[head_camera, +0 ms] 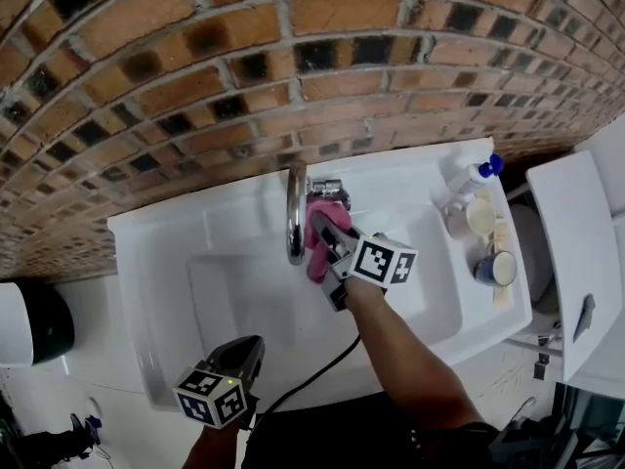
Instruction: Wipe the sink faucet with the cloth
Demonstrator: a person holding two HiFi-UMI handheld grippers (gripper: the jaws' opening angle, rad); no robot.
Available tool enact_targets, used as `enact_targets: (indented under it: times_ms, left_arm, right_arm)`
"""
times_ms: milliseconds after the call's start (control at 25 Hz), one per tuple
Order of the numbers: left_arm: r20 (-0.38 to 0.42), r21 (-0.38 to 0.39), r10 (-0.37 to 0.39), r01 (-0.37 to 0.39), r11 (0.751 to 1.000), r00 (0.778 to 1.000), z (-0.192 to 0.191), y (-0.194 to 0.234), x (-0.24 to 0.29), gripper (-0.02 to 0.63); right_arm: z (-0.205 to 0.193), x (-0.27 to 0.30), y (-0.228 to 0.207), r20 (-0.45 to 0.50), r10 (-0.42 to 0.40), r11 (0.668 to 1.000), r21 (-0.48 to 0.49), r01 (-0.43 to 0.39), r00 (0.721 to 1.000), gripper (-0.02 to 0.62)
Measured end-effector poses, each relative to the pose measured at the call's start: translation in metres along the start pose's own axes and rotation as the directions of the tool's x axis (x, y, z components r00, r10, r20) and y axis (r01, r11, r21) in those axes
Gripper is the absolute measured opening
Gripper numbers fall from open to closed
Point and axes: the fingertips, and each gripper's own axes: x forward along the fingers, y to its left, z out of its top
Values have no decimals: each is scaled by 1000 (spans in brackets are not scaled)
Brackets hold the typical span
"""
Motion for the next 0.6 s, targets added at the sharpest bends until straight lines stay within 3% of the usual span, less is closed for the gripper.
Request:
enact_targets:
  times_ms: [320, 600]
  left_arm:
    - [6, -23, 15, -14, 1000, 1000, 6, 9, 3, 5]
    - [-4, -12, -4, 4, 1000, 1000, 12, 3, 14, 5]
  right_arm:
    - [8, 11, -4, 27, -2, 988, 156, -2, 1000, 48]
    - [27, 0, 13, 94, 26, 983, 177, -43, 995, 48]
